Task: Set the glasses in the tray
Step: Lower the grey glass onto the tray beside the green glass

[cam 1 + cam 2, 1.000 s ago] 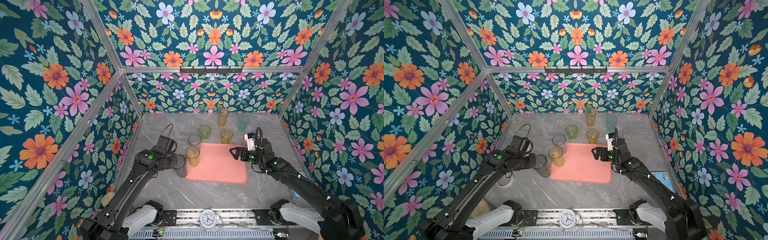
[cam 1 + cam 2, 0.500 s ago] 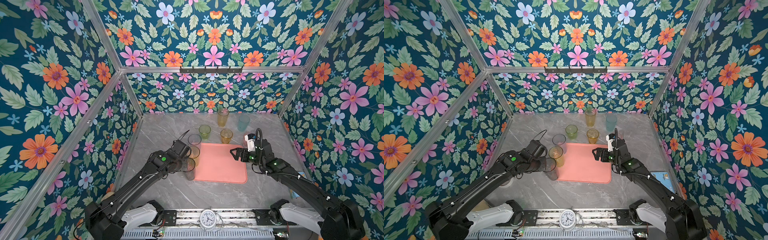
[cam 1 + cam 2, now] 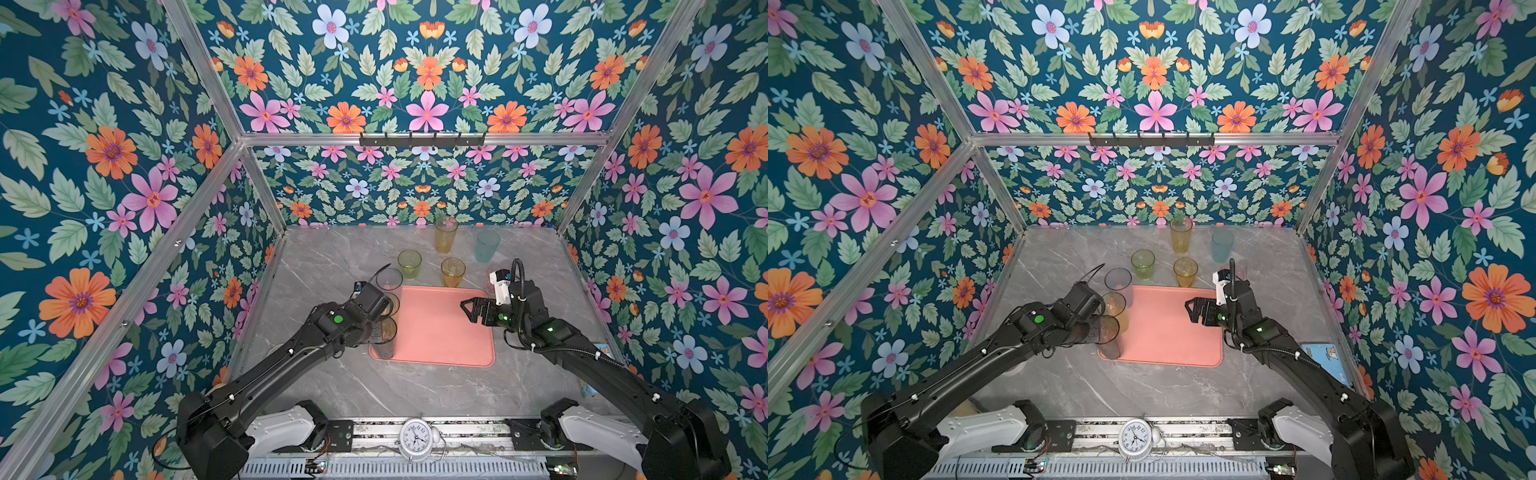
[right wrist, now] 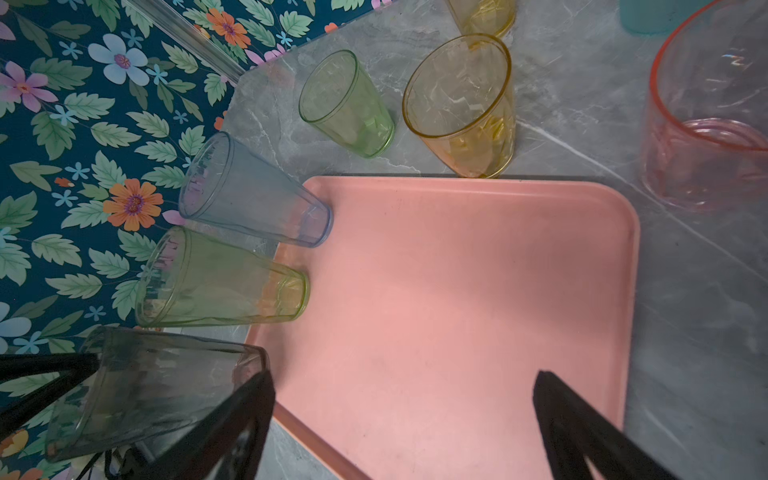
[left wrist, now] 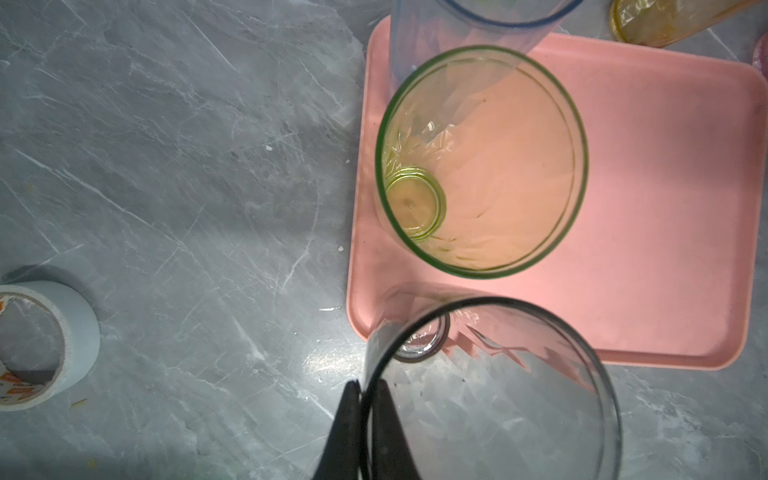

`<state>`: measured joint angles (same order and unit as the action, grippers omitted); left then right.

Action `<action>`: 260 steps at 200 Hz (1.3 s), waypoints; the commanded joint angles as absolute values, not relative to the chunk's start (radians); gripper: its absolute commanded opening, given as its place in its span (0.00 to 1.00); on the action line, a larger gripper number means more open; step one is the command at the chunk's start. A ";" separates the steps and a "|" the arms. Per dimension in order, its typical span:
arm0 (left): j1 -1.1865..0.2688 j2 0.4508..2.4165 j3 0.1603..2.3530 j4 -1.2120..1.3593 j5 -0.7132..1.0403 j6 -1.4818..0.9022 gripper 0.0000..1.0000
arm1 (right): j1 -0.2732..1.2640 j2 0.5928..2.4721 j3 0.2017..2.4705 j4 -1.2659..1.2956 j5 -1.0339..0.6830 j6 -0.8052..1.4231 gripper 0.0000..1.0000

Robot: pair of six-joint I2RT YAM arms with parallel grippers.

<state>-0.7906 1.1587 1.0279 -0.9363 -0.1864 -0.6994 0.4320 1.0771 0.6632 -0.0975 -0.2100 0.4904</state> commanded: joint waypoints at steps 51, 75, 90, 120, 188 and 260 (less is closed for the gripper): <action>-0.797 1.167 0.999 -0.890 -0.232 -0.703 0.00 | 0.432 1.086 0.666 -0.061 -0.210 0.490 0.98; -0.796 1.170 0.999 -0.888 -0.238 -0.703 0.00 | 0.433 1.085 0.666 -0.061 -0.210 0.490 0.98; -0.797 1.169 0.999 -0.887 -0.242 -0.701 0.00 | 0.433 1.088 0.665 -0.060 -0.210 0.490 0.98; -0.796 1.173 1.000 -0.886 -0.250 -0.696 0.00 | 0.433 1.092 0.661 -0.057 -0.210 0.489 0.98; -0.797 1.173 0.983 -0.859 -0.246 -0.692 0.00 | 0.432 1.088 0.649 -0.055 -0.206 0.490 0.98; -0.796 1.179 0.953 -0.821 -0.235 -0.692 0.00 | 0.433 1.080 0.640 -0.054 -0.201 0.491 0.98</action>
<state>-0.7975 1.1790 0.9600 -0.8551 -0.2333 -0.6991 0.4320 1.0847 0.6418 -0.0689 -0.2070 0.4904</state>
